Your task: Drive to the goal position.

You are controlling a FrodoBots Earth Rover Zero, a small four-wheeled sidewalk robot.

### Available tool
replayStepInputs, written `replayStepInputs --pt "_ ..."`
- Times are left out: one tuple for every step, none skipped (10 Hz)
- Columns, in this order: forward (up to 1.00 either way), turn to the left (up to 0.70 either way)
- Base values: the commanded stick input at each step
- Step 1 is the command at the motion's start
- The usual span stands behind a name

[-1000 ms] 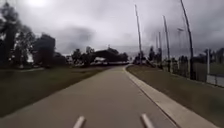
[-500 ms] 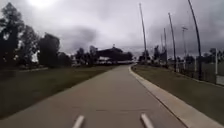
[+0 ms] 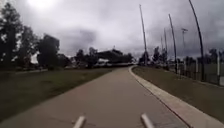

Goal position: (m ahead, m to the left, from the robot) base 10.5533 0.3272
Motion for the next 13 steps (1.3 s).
replayStepInputs --pt "0.98 -0.03" --pt "0.98 -0.16" --pt "0.98 -0.02" --pt "0.98 -0.06" --pt "0.98 -0.11" --pt "0.98 -0.1" --pt "0.98 -0.09" --pt "0.98 -0.07" --pt "0.98 0.01" --pt "0.98 0.01" --pt "0.98 0.01" --pt "0.98 0.01" --pt "0.98 0.01"
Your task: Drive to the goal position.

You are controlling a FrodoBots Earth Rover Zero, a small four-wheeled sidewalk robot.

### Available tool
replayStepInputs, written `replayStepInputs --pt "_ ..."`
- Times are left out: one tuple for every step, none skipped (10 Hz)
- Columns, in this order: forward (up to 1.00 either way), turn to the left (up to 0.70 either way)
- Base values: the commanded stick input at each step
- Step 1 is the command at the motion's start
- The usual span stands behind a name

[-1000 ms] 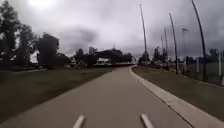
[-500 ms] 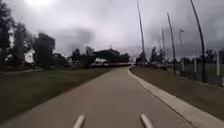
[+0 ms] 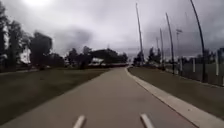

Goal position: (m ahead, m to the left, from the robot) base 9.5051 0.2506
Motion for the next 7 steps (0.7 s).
replayStepInputs --pt "0.98 0.01" --pt "0.98 0.01" --pt "0.98 0.01" --pt "0.98 0.01" --pt "0.98 -0.03" --pt "0.98 -0.13" --pt "0.98 -0.23"
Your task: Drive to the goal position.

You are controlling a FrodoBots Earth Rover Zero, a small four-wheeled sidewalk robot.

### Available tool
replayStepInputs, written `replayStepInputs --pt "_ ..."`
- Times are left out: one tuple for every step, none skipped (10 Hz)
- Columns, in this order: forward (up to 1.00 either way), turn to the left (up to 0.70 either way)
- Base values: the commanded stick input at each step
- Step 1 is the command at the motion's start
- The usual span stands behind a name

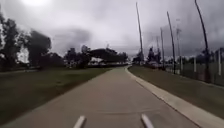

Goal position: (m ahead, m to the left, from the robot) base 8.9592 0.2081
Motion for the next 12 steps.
replayStepInputs --pt "0.98 -0.21" --pt "0.98 -0.12" --pt "0.98 -0.07" --pt "0.98 -0.08" --pt "0.98 -0.08" --pt "0.98 -0.08" --pt "0.98 -0.08" --pt "0.98 -0.08" --pt "0.98 -0.08" --pt "0.98 -0.08" --pt "0.98 -0.08" --pt "0.98 -0.1"
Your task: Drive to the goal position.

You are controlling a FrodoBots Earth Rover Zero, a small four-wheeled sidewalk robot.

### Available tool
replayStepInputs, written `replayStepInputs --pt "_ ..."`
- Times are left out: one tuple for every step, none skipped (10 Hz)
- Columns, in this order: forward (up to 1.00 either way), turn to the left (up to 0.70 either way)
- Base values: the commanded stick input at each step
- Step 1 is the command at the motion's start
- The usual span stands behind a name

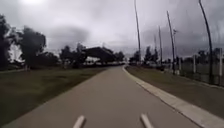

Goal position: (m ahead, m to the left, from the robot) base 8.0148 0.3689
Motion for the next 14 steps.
replayStepInputs --pt "0.98 -0.11" --pt "0.98 -0.09" --pt "0.98 -0.04" --pt "0.98 0.01" --pt "0.98 0.16" --pt "0.98 0.32" --pt "0.98 0.27" --pt "0.98 0.1" --pt "0.98 0.01" --pt "0.98 0.01" --pt "0.98 0.01" --pt "0.98 -0.04" --pt "0.98 -0.14" --pt "0.98 -0.26"
